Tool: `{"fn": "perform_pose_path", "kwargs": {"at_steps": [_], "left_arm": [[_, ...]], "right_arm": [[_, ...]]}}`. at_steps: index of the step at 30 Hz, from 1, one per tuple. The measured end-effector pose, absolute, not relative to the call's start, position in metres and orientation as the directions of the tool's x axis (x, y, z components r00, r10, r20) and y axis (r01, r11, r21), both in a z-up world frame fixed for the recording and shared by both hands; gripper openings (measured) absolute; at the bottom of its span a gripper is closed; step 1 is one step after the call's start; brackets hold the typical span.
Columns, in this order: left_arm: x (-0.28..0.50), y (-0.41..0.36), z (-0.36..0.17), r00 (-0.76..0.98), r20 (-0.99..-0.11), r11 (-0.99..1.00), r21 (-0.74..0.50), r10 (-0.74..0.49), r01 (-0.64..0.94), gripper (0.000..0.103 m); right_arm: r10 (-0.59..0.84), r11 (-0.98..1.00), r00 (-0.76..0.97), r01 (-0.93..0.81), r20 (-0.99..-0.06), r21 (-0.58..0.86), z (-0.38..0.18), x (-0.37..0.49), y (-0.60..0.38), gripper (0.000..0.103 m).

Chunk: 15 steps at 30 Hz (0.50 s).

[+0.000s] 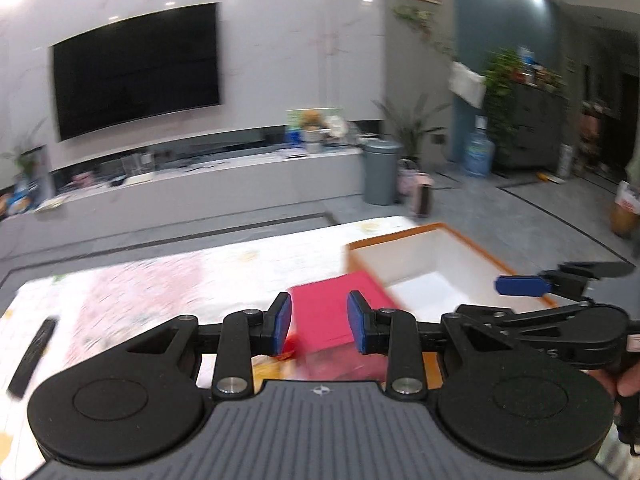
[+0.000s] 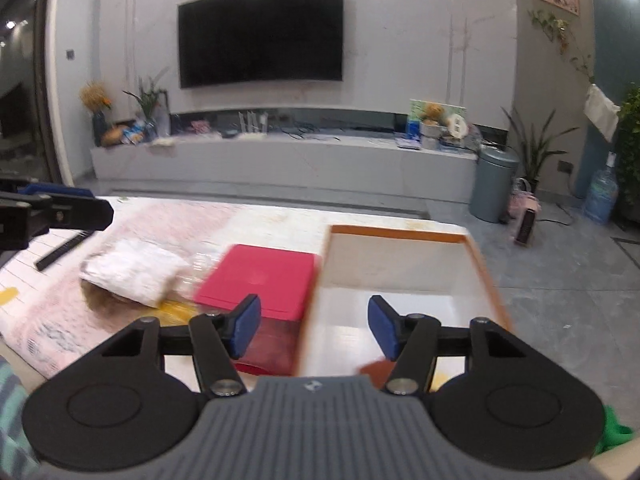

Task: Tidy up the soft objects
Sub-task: 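Grasp the white plastic bundle with the right tool while the left tool grasps its cloth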

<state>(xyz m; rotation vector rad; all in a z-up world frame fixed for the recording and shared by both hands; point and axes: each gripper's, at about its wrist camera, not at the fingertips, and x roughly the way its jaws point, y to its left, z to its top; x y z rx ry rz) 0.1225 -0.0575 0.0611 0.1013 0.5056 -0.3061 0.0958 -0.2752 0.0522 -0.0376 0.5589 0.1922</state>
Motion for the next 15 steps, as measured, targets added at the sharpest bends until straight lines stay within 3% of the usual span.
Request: {"fn": "perform_pose_path", "kwargs": {"at_steps": [6,10,15], "left_arm": [[0.127,-0.014,0.028,0.837,-0.517,0.973,0.025,-0.182,0.227,0.043],[0.129,0.005,0.009,0.844,-0.523,0.968,0.129,-0.117,0.214,0.048],[0.133,0.022,-0.007,0.849,-0.525,0.931,0.283,-0.052,0.232,0.067]], "right_arm": [[0.258,0.964,0.827,-0.258,-0.5,0.072,0.027,0.095,-0.222,0.061],[0.319,0.943,0.801,-0.323,-0.507,0.083,0.011,0.104,-0.186,0.061],[0.378,0.913,0.756,-0.402,-0.534,0.077,-0.007,0.125,-0.146,0.066]]}}
